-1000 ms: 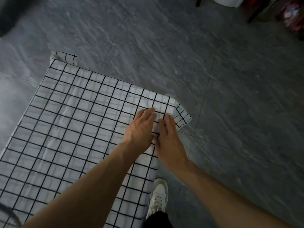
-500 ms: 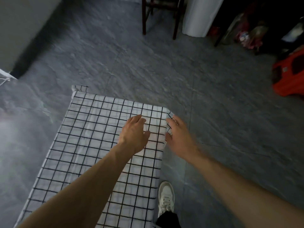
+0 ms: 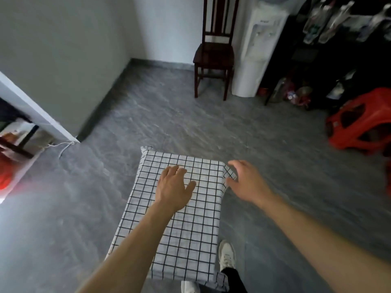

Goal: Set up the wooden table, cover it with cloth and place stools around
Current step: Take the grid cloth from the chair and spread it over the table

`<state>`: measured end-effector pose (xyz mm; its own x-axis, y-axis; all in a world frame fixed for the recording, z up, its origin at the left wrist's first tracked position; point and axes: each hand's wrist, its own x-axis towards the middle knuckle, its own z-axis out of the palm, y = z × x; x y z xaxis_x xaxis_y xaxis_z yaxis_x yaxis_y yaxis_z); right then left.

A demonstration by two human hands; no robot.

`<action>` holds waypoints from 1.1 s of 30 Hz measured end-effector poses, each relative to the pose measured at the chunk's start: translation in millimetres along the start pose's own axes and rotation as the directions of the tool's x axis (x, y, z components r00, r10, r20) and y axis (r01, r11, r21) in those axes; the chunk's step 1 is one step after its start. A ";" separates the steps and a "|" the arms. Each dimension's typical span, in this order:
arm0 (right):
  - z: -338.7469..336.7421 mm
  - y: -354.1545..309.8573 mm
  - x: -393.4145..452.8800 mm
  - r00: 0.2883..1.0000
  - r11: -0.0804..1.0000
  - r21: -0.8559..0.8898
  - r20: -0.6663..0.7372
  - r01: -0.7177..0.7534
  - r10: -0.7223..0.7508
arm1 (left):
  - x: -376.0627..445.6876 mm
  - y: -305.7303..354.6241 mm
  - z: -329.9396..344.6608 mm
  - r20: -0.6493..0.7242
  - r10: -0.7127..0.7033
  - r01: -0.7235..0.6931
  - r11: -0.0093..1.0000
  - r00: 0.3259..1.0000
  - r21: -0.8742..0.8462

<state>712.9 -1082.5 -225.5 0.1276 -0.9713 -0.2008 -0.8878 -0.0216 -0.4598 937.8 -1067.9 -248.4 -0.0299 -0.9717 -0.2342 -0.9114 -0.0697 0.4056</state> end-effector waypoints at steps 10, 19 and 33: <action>-61.1 -11.7 -82.4 0.988 0.998 -0.007 -0.144 -0.059 0.057 | -33.3 41.8 -52.6 -0.077 0.121 -0.124 0.992 0.990 -0.027; -143.2 50.3 -140.8 0.950 0.988 0.064 -0.275 -0.139 0.151 | -52.4 153.1 -60.1 -0.066 0.327 -0.309 0.931 0.943 0.196; -258.8 342.2 -305.2 0.873 0.944 0.086 -0.362 -0.319 0.328 | -103.7 459.0 59.0 0.072 0.435 -0.439 0.863 0.897 0.251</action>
<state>255.7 -854.8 -97.7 -0.3399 -0.9404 -0.0131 -0.8406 0.3101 -0.4441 498.3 -985.8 -90.0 -0.4533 -0.8861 -0.0972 -0.8763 0.4229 0.2308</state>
